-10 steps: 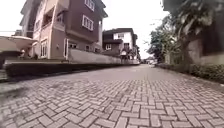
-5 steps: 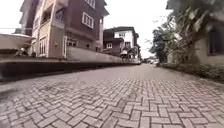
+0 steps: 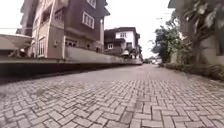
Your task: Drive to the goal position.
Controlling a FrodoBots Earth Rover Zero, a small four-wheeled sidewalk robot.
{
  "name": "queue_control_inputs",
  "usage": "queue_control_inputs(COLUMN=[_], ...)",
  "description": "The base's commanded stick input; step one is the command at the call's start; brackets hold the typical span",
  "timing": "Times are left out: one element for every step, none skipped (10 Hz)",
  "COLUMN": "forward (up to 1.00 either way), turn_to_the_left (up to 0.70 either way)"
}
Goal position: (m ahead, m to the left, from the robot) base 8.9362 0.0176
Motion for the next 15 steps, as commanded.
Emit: queue_control_inputs(forward=[0.69,0.69,0.69,0.69,0.69,0.69,0.69,0.69,0.69,0.69,0.69,0.69,0.69,0.69,0.69], turn_to_the_left=[0.03,0.03,0.03,0.03,0.03,0.03,0.03,0.03,0.03,0.03,0.03,0.03,0.03,0.03,0.03])
